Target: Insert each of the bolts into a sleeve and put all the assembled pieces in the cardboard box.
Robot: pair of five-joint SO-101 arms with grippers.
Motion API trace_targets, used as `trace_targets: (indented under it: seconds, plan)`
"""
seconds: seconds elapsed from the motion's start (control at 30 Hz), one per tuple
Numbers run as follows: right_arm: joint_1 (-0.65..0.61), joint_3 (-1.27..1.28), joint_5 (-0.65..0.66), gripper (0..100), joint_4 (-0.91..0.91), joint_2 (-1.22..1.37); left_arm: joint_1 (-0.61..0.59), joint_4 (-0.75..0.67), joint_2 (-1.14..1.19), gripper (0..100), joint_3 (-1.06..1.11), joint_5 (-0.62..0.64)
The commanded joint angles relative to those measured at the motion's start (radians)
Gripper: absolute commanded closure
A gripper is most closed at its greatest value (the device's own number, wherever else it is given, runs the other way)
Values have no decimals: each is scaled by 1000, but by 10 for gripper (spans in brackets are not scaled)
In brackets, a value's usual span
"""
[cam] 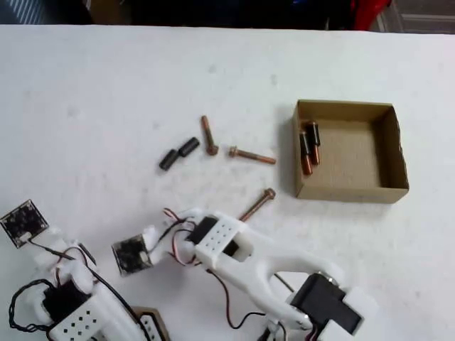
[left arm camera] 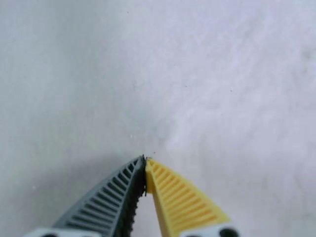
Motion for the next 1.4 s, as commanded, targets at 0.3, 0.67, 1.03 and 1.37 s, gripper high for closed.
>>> trace_targets:
  seconds: [0.3,0.67,1.03,1.37]
  plan:
    - [176,-32,-391,982,119,-423,-2,6,-7,977,0,-9]
    - [242,-468,-629,982,615,-226,-2,6,-7,977,0,-9]
    - [309,-706,-684,981,610,285,-2,6,-7,977,0,-9]
    - [318,-899,-677,981,618,578,-2,6,-7,977,0,-9]
